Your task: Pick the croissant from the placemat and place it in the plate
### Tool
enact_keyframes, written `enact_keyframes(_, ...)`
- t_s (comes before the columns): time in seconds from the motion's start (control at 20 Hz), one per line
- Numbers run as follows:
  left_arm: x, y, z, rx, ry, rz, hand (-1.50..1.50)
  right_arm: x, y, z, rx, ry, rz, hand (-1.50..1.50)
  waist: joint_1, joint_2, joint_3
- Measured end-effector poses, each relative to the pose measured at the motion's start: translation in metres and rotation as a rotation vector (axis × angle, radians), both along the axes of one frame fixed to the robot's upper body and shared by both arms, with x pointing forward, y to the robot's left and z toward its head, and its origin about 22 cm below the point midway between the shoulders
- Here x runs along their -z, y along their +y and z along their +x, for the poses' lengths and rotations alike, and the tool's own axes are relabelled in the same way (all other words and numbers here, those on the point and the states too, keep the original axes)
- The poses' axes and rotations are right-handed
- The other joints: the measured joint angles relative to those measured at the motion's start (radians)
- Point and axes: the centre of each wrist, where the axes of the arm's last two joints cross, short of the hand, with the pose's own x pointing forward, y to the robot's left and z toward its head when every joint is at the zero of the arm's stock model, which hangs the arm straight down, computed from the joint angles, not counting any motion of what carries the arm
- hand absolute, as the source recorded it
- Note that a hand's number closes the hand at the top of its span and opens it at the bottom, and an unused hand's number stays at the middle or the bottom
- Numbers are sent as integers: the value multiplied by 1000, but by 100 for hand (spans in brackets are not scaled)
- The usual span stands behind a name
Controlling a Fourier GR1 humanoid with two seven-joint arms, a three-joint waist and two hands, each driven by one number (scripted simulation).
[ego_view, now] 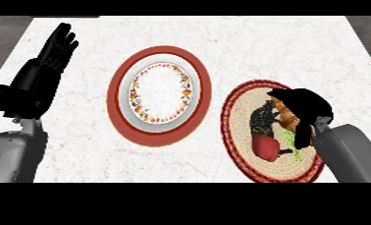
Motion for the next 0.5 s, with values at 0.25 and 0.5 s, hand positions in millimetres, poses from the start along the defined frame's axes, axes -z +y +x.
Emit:
enact_keyframes(0.25,1,-2,0,0,-6,1,0,0,-2,3,-53,-164,68,150,-1,-1,-2)
enact_keyframes(0.5,1,0,-3,-10,-4,5,0,-3,1,1,-70,-330,83,150,-6,-3,-2)
